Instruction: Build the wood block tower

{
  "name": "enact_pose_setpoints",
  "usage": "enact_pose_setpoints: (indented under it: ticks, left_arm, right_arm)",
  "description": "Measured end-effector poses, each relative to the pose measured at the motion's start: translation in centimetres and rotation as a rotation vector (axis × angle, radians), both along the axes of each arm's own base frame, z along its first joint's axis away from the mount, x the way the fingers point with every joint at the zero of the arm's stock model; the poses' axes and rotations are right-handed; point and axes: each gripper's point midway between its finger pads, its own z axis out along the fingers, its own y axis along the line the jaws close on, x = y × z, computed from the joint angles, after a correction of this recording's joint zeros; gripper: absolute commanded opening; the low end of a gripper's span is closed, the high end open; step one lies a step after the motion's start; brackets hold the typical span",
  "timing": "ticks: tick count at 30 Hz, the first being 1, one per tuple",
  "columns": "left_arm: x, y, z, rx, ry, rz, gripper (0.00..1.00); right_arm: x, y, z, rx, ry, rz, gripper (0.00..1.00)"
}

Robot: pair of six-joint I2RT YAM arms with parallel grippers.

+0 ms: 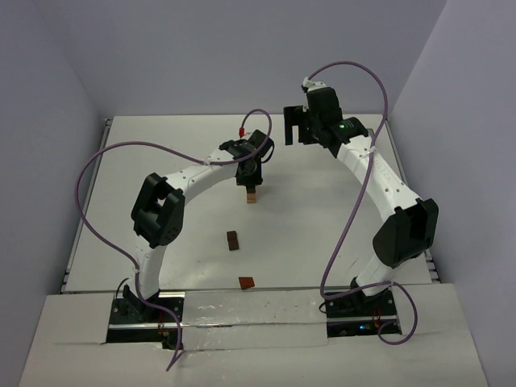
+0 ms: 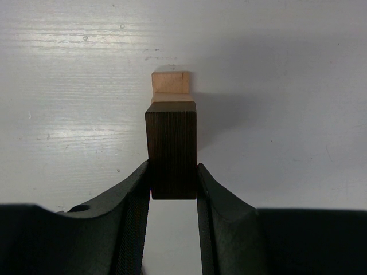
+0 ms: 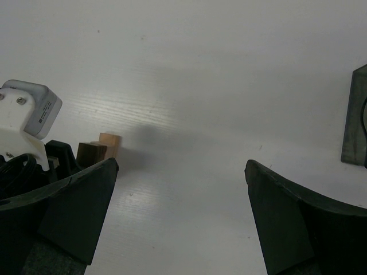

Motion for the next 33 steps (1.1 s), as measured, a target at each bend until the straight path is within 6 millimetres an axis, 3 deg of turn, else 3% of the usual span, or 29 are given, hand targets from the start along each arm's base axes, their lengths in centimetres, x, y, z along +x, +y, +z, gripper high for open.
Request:
enact_pose_setpoints:
  ticks: [3, 6, 12, 23, 27, 33]
  left_arm:
    - [0.0, 0.0, 0.0, -0.001, -0.001, 0.0, 0.47]
    - [-0.1, 0.1, -0.2, 0.002, 0.002, -0.002, 0.64]
    - [-0.7, 0.3, -0.9, 0.01, 0.027, -0.011, 0.84]
    - [-0.9, 0.0, -0.4, -0.003, 0.032, -0.043, 0.96]
    - [-1.2, -0.5, 2.4, -0.053, 0.002, -0.084, 0.96]
    - [-1.7, 0.0, 10.9, -0.159, -0.142, -0.145, 0.95]
  right_arm:
    - [0.1, 0.0, 0.1, 0.001, -0.002, 0.0, 1.0]
    - [0.1, 0.0, 0.2, 0.001, -0.003, 0.0, 1.0]
    - [0.1, 0.1, 0.1, 0.001, -0.001, 0.0, 1.0]
    - [0.2, 0.1, 0.0, 0.0, 0.001, 0.0, 1.0]
    - [0.2, 0.1, 0.0, 0.0, 0.002, 0.0, 1.0]
    - [0.1, 0.1, 0.1, 0.002, -0.001, 0.003, 1.0]
